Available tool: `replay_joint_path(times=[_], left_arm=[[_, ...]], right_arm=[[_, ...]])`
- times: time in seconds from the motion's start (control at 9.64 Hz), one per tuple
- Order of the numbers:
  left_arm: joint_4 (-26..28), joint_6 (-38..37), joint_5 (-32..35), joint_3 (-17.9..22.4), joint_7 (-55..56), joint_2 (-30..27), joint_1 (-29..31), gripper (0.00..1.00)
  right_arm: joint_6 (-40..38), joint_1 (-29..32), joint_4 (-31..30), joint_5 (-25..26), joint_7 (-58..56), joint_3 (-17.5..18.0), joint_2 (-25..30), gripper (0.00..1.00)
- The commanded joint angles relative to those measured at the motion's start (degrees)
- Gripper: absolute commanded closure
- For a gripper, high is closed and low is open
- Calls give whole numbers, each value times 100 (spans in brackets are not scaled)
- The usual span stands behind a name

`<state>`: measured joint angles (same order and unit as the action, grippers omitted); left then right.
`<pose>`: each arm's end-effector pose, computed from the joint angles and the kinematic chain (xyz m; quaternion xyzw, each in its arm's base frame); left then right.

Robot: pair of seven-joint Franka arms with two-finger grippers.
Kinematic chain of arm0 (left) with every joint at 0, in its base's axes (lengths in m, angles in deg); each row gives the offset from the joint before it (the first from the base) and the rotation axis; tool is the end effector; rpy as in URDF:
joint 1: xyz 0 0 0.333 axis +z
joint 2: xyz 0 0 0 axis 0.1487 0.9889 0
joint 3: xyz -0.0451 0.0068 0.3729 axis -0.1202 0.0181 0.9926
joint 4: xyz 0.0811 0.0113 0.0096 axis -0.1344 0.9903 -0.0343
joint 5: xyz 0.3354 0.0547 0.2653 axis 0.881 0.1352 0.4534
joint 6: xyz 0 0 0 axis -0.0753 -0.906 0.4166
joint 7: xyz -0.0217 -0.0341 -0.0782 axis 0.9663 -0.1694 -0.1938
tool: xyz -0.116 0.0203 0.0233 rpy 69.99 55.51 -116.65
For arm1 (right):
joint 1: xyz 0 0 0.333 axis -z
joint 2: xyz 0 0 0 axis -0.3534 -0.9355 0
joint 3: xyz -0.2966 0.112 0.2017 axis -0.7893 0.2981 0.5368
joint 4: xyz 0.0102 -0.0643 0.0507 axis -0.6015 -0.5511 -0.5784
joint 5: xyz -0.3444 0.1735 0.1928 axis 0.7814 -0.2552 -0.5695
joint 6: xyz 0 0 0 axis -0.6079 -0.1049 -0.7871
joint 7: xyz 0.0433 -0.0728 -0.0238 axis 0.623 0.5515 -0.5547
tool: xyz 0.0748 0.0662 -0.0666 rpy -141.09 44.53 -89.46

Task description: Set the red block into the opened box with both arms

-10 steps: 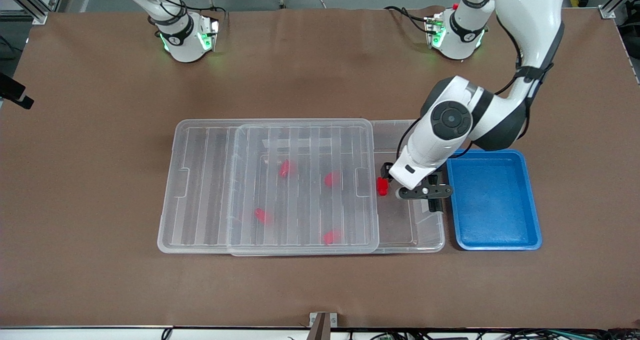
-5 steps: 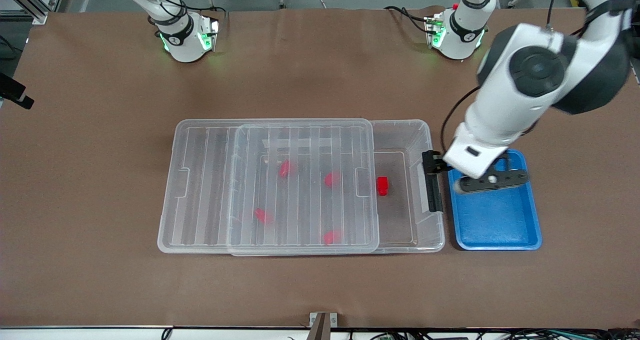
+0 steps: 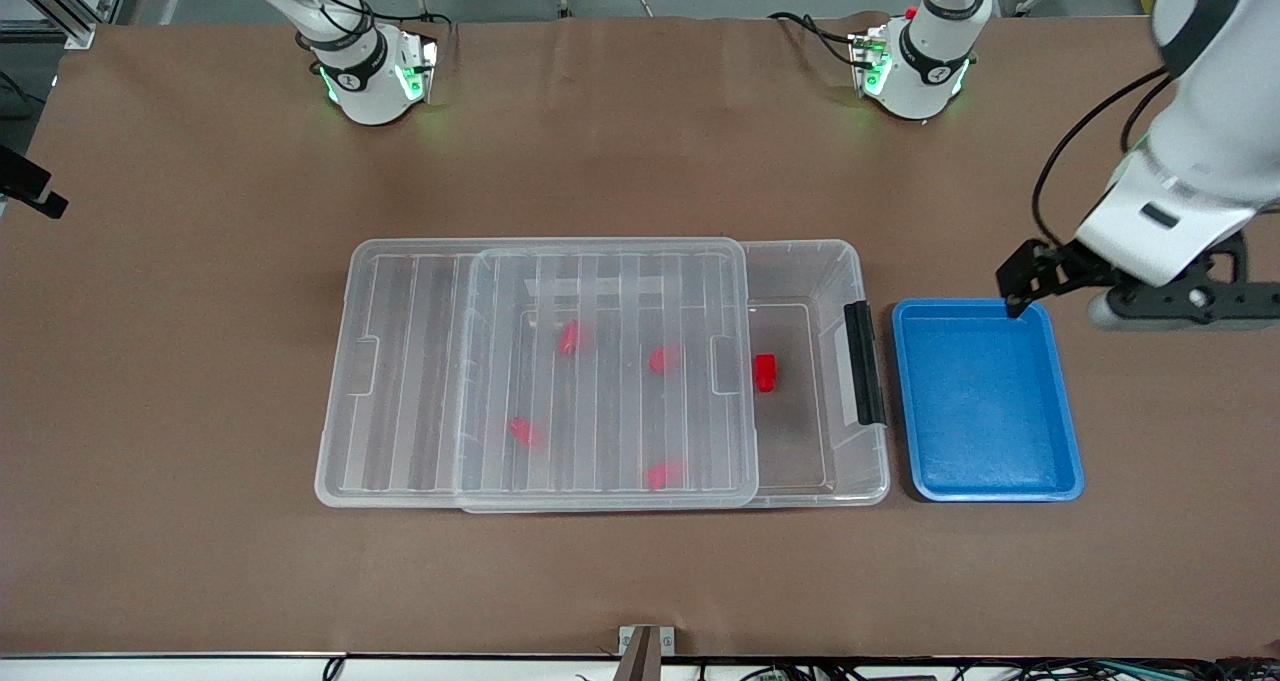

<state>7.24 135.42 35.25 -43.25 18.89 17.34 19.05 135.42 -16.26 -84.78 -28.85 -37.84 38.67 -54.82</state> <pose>0.6483 -0.1353 0.6910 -0.9965 0.0389 -0.0690 0.0277 0.5637 -0.0904 0.7124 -0.9963 0.0844 -0.0149 0.0037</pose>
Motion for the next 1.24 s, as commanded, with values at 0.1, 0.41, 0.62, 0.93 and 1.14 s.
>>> replay_joint_path(times=[0.1,0.41,0.62,0.93,1.14], left_arm=[[275,-739,-475,424,-755,-586,15,0],[1012,-1014,-889,1399,-889,-1262,-607,0],[1286,-1014,-889,1832,-890,-1474,-1039,0],[1348,-1014,-889,1930,-881,-1519,-1102,0],[1296,-1006,-889,1921,-881,-1484,-1102,0]], right_arm=[[-39,14,-7,-90,-50,-6,54,0],[-39,14,-7,-90,-50,-6,45,0],[-39,14,-7,-90,-50,-6,54,0],[-39,14,-7,-90,-50,-6,45,0],[-39,14,-7,-90,-50,-6,45,0]])
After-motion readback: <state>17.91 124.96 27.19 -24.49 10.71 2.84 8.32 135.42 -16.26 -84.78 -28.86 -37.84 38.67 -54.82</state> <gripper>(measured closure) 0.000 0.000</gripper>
